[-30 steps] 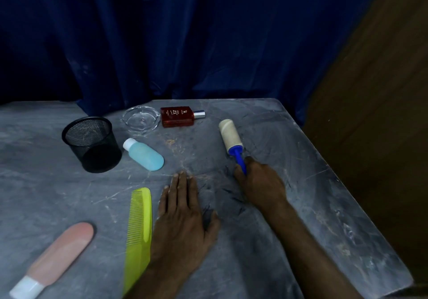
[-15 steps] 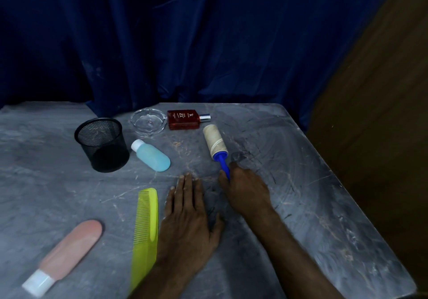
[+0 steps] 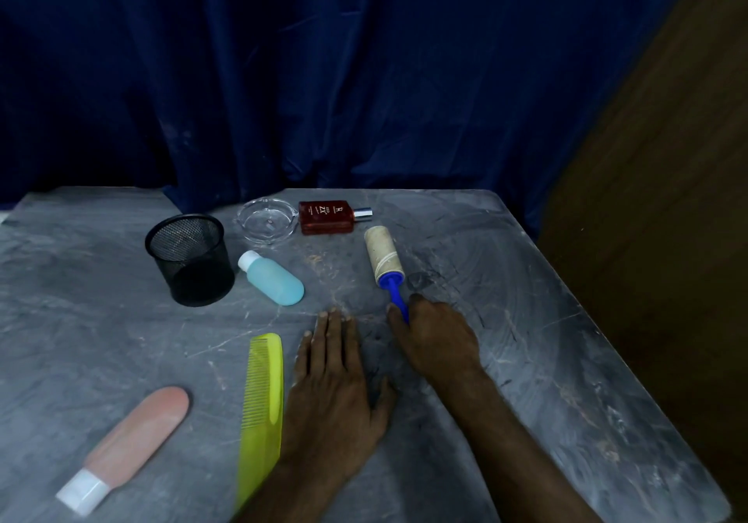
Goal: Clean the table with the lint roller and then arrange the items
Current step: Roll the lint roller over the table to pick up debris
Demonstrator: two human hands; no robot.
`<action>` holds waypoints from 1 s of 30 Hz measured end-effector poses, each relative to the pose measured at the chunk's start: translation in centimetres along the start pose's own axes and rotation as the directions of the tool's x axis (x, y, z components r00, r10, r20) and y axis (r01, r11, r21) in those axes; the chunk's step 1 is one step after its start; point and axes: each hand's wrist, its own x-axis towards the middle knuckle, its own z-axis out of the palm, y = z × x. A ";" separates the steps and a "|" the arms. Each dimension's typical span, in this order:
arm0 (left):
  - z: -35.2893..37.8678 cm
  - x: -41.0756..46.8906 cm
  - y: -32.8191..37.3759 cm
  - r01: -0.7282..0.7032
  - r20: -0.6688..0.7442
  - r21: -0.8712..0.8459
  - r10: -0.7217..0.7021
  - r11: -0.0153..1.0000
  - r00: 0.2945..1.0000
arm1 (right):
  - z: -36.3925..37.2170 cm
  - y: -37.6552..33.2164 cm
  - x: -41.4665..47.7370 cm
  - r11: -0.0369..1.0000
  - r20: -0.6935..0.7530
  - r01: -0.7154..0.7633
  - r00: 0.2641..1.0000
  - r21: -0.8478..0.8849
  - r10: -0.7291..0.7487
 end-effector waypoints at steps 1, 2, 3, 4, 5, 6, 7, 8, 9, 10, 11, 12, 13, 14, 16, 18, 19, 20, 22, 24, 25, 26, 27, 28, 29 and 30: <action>0.1 0.0 0.0 0.000 -0.003 -0.004 0.000 1.000 1.000 | 0.0 0.0 -0.1 1.000 -0.003 -0.003 1.000 0.000 0.003; 0.1 0.0 0.0 0.001 -0.003 -0.009 -0.001 1.000 1.000 | -0.1 0.1 -0.1 1.000 -0.011 -0.006 1.000 -0.005 0.005; 0.1 0.0 0.0 0.001 -0.003 -0.012 -0.001 1.000 1.000 | -0.1 0.1 -0.2 1.000 -0.023 -0.008 1.000 -0.013 0.008; 0.1 0.1 0.0 0.001 -0.001 -0.010 -0.001 1.000 1.000 | -0.2 0.1 -0.2 1.000 -0.033 -0.012 0.999 -0.019 0.011; 0.1 0.1 0.0 0.001 0.001 -0.004 -0.001 1.000 1.000 | -0.2 0.1 -0.2 1.000 -0.038 -0.015 0.999 -0.023 0.014; 0.1 0.2 0.0 0.001 0.006 0.000 -0.001 1.000 1.000 | -0.3 0.1 -0.3 1.000 -0.039 -0.017 0.999 -0.026 0.016; 0.2 0.2 0.0 0.002 0.009 -0.002 -0.002 1.000 1.000 | -0.3 0.0 -0.2 0.999 -0.037 -0.018 0.999 -0.028 0.017; 0.2 0.2 0.0 0.004 0.009 -0.007 -0.004 1.000 1.000 | -0.3 0.0 -0.2 0.999 -0.032 -0.018 0.999 -0.029 0.017; 0.3 0.2 0.0 0.005 0.007 -0.008 -0.005 1.000 1.000 | -0.3 -0.1 -0.2 0.999 -0.028 -0.019 0.999 -0.029 0.019; 0.3 0.2 0.0 0.006 0.005 -0.002 -0.006 1.000 1.000 | -0.2 -0.1 -0.1 0.999 -0.025 -0.022 0.999 -0.027 0.021; 0.4 0.2 -0.1 0.006 0.005 0.003 -0.006 1.000 1.000 | -0.2 -0.1 -0.1 0.999 -0.025 -0.024 0.999 -0.026 0.023; 0.4 0.2 0.0 0.006 0.005 0.002 -0.006 1.000 1.000 | -0.2 -0.2 -0.1 0.999 -0.024 -0.027 0.999 -0.024 0.026; 0.4 0.2 0.0 0.007 0.006 -0.003 -0.007 1.000 1.000 | -0.2 -0.2 -0.1 0.999 -0.022 -0.029 0.999 -0.023 0.029; 0.5 0.1 0.0 0.008 0.011 -0.008 -0.008 1.000 1.000 | -0.2 -0.3 -0.1 0.999 -0.019 -0.030 0.999 -0.023 0.030; 0.4 0.1 0.0 0.006 0.014 -0.021 -0.006 1.000 1.000 | -0.2 -0.4 -0.3 0.999 -0.022 -0.031 0.999 -0.023 0.031; 0.1 0.2 0.0 0.008 0.028 -0.038 -0.007 0.999 1.000 | -0.6 -0.5 -0.4 0.999 -0.039 -0.038 0.999 -0.013 0.038; 0.0 0.2 0.0 0.008 0.044 -0.042 -0.006 0.999 0.999 | -1.0 -0.6 -0.5 0.999 -0.052 -0.042 0.998 -0.011 0.041; -0.2 0.3 -0.1 0.008 0.058 -0.048 -0.005 0.999 0.998 | -1.5 -0.6 -0.6 0.999 -0.069 -0.043 0.997 -0.014 0.042; -0.7 0.4 -0.3 0.006 0.065 -0.068 -0.002 0.998 0.998 | -2.7 -0.9 -0.5 0.999 -0.108 -0.031 0.994 -0.007 0.030; -1.7 0.3 -0.6 -0.002 0.044 -0.101 0.007 0.995 0.999 | -3.9 -1.5 -0.3 1.000 -0.127 0.000 0.992 0.017 0.003; -2.4 0.3 -0.8 -0.011 0.012 -0.124 0.012 0.992 1.000 | -4.5 -2.0 -0.2 0.999 -0.133 0.022 0.991 0.029 -0.018; -3.3 0.2 -1.1 -0.023 -0.042 -0.153 0.017 0.988 0.999 | -4.9 -2.6 0.1 0.998 -0.139 0.044 0.990 0.047 -0.037; -4.3 0.2 -1.5 -0.036 -0.106 -0.190 0.016 0.981 0.994 | -5.3 -3.3 0.3 0.995 -0.144 0.067 0.988 0.073 -0.056; -5.5 0.2 -1.8 -0.047 -0.162 -0.238 0.008 0.970 0.987 | -5.6 -4.1 0.6 0.990 -0.145 0.090 0.987 0.106 -0.074; -6.9 0.5 -2.2 -0.058 -0.210 -0.299 -0.007 0.953 0.978 | -5.8 -4.9 1.0 0.984 -0.145 0.112 0.985 0.136 -0.092; -8.5 0.9 -2.7 -0.069 -0.254 -0.359 -0.026 0.931 0.967 | -6.0 -5.8 1.4 0.978 -0.144 0.132 0.983 0.162 -0.109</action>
